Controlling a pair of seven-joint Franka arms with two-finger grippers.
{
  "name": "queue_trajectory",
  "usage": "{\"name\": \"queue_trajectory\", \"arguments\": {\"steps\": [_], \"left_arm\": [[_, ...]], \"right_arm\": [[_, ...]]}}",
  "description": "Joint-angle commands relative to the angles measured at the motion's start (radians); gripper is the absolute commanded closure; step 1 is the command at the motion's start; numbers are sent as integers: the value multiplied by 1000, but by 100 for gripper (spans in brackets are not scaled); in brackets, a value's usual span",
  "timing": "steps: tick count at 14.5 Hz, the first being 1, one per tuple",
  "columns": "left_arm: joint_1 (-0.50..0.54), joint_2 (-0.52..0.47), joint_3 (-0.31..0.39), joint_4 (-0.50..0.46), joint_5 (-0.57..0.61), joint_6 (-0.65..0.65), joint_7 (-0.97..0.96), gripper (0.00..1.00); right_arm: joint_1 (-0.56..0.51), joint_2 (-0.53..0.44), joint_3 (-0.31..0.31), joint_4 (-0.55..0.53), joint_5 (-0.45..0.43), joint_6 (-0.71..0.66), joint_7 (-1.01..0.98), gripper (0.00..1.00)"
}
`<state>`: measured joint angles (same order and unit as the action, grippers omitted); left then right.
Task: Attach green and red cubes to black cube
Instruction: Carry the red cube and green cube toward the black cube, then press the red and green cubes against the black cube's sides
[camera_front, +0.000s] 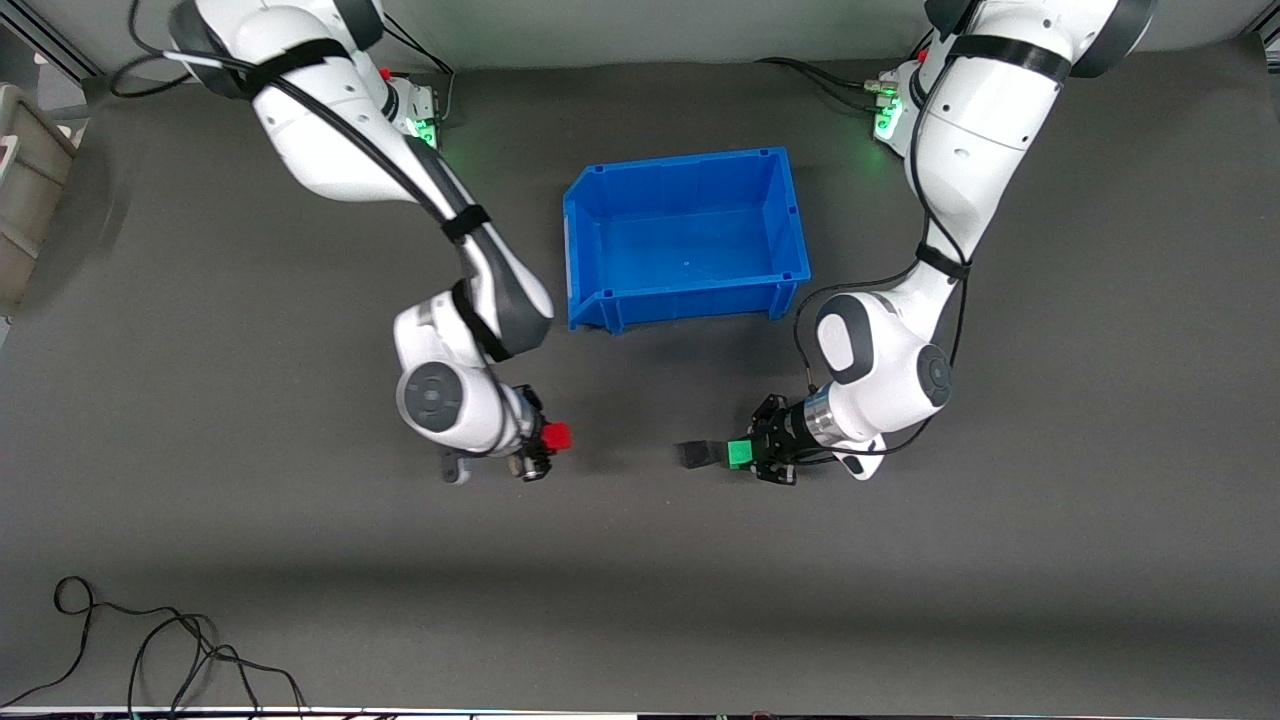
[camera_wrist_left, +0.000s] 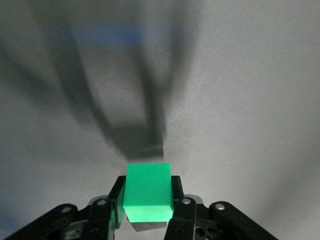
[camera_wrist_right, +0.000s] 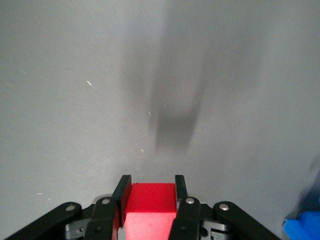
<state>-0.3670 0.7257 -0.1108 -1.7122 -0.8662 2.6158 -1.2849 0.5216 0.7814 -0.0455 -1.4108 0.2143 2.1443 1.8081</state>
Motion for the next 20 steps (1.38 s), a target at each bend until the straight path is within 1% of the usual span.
{"name": "queue_trajectory", "arguments": {"steps": [1,4,6,12,15,18,19,20], "left_arm": [[-53,24,16,19,-40,35,-24,64],[-73,23,16,20,-48,43,-40,64],[-81,21,14,25,-48,43,-42,64],[-144,23,16,32,-43,72,-51,64],[-165,31,14,39,-45,104,-53,63],[-173,55,16,60,-46,107,-53,54],[-171,57,14,63,-43,107,-53,35],[-171,57,14,62,-43,107,-53,18]], "right_arm": [[24,81,-11,119,-18,-34,109,100],[49,151,-10,211,-18,-34,181,100],[67,182,-8,248,-18,-34,214,100],[71,199,-7,256,-12,-23,286,100],[100,206,-5,256,-10,-23,313,100],[110,217,-5,256,-10,-21,313,100],[112,222,-7,256,-10,-21,315,100],[115,223,-5,256,-10,-20,315,100]]}}
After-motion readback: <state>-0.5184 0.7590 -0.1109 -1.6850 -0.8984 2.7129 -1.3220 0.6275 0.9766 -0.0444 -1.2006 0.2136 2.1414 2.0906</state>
